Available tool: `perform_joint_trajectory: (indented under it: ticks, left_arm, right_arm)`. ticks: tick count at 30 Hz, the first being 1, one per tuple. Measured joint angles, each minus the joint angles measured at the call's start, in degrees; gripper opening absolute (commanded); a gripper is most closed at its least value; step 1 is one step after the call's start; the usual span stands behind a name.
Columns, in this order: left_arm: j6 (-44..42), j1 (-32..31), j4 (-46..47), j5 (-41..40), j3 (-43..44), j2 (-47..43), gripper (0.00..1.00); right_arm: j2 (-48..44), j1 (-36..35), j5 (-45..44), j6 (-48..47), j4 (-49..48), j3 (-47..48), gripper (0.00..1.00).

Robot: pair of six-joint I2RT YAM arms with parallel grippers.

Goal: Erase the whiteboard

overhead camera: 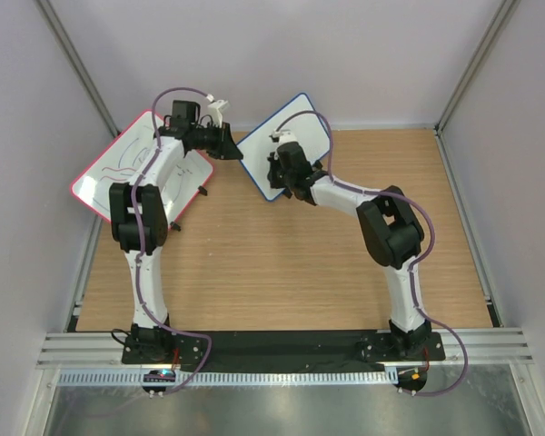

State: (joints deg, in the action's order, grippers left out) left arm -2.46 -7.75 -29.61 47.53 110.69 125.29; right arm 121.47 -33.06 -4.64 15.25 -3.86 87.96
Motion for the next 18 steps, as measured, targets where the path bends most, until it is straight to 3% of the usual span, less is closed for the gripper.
perform_joint_trajectory:
  ticks: [5,11,12,14,15,18]
  left_arm:
    - [-1.0,0.0,0.1,-0.2,0.2,0.2,0.00]
    - [-1.3,0.0,0.2,-0.2,0.2,0.2,0.00]
    - [-1.3,0.0,0.2,-0.2,0.2,0.2,0.00]
    - [-1.3,0.0,0.2,0.1,0.2,0.2,0.00]
    - [-1.3,-0.1,0.2,0.1,0.3,0.2,0.00]
    - [-1.3,-0.1,0.2,0.2,0.3,0.2,0.00]
  right_arm:
    - [0.2,-3.8,2.1,0.1,-0.2,0.1,0.01]
    - [0.2,-1.0,3.5,1.6,-0.3,-0.4,0.01]
    - [0.0,-0.6,3.2,1.6,-0.3,-0.7,0.11]
    - [-0.7,0.3,2.0,1.3,0.3,-1.7,0.23]
    - [-1.2,0.7,1.6,1.5,0.7,-2.4,0.34]
    - [-4.6,3.0,1.2,3.7,0.9,-7.1,0.50]
